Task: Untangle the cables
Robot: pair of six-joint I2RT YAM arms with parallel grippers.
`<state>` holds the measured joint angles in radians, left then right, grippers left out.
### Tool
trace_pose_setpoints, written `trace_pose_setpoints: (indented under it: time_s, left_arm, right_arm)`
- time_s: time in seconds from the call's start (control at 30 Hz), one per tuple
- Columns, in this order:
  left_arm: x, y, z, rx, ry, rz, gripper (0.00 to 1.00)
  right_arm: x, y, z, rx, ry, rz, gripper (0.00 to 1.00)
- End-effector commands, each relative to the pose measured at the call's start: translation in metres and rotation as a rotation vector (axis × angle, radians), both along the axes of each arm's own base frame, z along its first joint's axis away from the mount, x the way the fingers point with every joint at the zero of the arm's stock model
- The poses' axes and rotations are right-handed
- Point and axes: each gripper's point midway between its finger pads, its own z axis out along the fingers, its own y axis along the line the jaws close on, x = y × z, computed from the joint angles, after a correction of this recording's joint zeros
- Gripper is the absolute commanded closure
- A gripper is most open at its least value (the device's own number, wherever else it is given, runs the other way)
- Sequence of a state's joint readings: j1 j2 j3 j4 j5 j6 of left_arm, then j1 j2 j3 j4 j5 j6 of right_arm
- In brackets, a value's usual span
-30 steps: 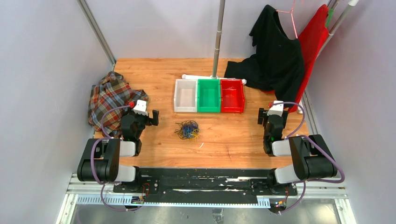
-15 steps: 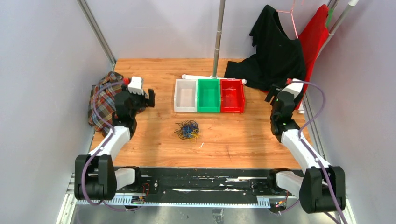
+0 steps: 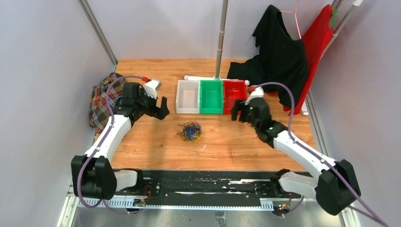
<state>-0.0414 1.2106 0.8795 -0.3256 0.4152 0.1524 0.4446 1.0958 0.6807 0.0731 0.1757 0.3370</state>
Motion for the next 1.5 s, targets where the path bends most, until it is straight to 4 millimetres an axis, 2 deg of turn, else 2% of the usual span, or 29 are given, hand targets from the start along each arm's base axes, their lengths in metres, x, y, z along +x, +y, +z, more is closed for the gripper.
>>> trace_pose_setpoints:
  time_s: [0.0,0.13,0.27,0.4,0.63,0.8,0.97,1.07,1.17,1.27,1.37,1.47]
  left_arm:
    - [-0.036,-0.043,-0.012,-0.008,0.112,-0.206,0.02]
    - [-0.051,-0.071,-0.022,0.014,0.135,-0.316,0.01]
    - [-0.063,-0.088,-0.031,0.005,0.166,-0.402,0.01]
    - [-0.072,-0.097,-0.043,0.007,0.201,-0.461,0.04]
    - [-0.079,-0.108,-0.061,-0.024,0.269,-0.517,0.07]
    - [-0.077,-0.115,-0.071,-0.04,0.282,-0.541,0.11]
    - [-0.072,-0.124,-0.08,-0.054,0.287,-0.556,0.21]
    - [-0.071,-0.131,-0.088,-0.055,0.301,-0.574,0.37]
    - [-0.069,-0.136,-0.094,-0.051,0.303,-0.583,0.59]
    - [-0.065,-0.138,-0.1,-0.043,0.301,-0.566,0.68]
    - [-0.061,-0.14,-0.101,-0.05,0.297,-0.551,0.76]
    - [-0.058,-0.138,-0.1,-0.039,0.292,-0.539,0.9]
  right_arm:
    - [-0.034,0.073,-0.017,-0.019,0.07,0.227,0.28]
    - [-0.068,0.132,-0.044,-0.024,0.135,0.406,0.3]
    - [-0.09,0.171,-0.065,-0.003,0.195,0.529,0.34]
    - [-0.101,0.195,-0.077,0.039,0.249,0.618,0.38]
    - [-0.105,0.226,-0.084,0.119,0.301,0.703,0.41]
    - [-0.103,0.236,-0.09,0.15,0.321,0.704,0.46]
    - [-0.103,0.236,-0.091,0.153,0.333,0.699,0.61]
    - [-0.104,0.23,-0.091,0.148,0.337,0.686,0.74]
    - [-0.105,0.223,-0.092,0.146,0.345,0.666,0.87]
    - [-0.106,0.215,-0.096,0.141,0.36,0.647,0.97]
    - [-0.109,0.208,-0.098,0.133,0.373,0.634,0.99]
    - [-0.111,0.2,-0.097,0.125,0.371,0.622,0.99]
